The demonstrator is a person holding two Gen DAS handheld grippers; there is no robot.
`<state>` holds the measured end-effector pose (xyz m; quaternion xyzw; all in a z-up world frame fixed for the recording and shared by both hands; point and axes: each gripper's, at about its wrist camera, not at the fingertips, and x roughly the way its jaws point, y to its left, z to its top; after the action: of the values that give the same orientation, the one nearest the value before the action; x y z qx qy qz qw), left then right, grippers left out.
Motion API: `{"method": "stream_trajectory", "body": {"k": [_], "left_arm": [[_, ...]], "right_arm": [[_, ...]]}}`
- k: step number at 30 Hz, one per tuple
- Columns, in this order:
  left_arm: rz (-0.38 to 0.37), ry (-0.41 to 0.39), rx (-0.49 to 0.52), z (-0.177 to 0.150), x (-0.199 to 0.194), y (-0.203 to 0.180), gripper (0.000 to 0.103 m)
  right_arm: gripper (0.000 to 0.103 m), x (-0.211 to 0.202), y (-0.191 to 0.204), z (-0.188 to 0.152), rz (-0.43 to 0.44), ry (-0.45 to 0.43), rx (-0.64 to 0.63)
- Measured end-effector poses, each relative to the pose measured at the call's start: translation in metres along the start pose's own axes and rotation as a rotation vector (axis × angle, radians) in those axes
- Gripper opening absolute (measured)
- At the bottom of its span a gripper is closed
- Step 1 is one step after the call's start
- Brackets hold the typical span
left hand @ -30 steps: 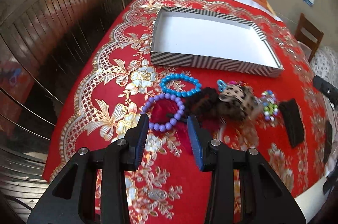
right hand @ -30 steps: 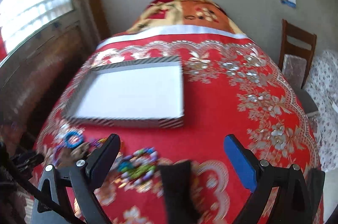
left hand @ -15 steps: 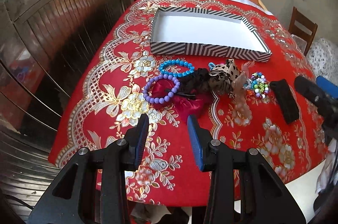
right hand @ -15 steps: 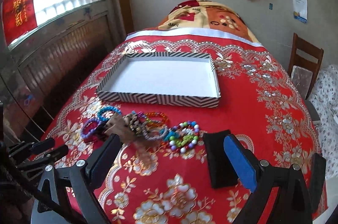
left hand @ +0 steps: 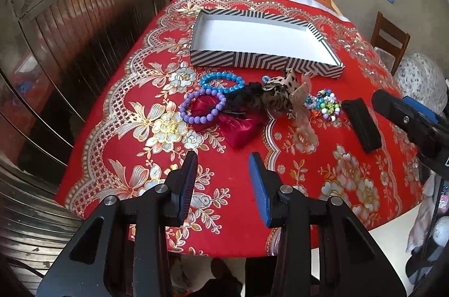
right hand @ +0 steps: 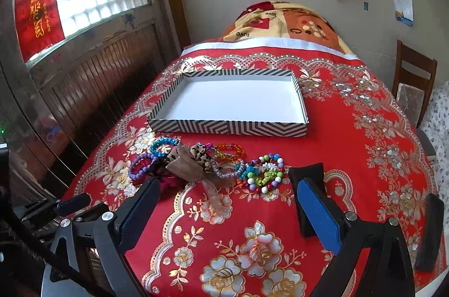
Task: Organize jewelry
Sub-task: 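Move both tools toward the loose jewelry beside the white box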
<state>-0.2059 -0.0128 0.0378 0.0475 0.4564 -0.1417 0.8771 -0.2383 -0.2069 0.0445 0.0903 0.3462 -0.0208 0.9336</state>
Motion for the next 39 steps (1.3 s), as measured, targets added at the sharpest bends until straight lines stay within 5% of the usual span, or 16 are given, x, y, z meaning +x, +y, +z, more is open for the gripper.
{"method": "stream_trajectory", "body": {"k": [20,39], "left_arm": [[-0.067,0.063,0.051,0.003,0.008,-0.010,0.037],[-0.012,0.022,-0.004,0.023,0.013,0.001,0.037]], "right_arm": [[0.098,0.003,-0.004,0.000,-0.032,0.013,-0.005],[0.097,0.004,-0.013,0.000,-0.037,0.019,0.006]]}}
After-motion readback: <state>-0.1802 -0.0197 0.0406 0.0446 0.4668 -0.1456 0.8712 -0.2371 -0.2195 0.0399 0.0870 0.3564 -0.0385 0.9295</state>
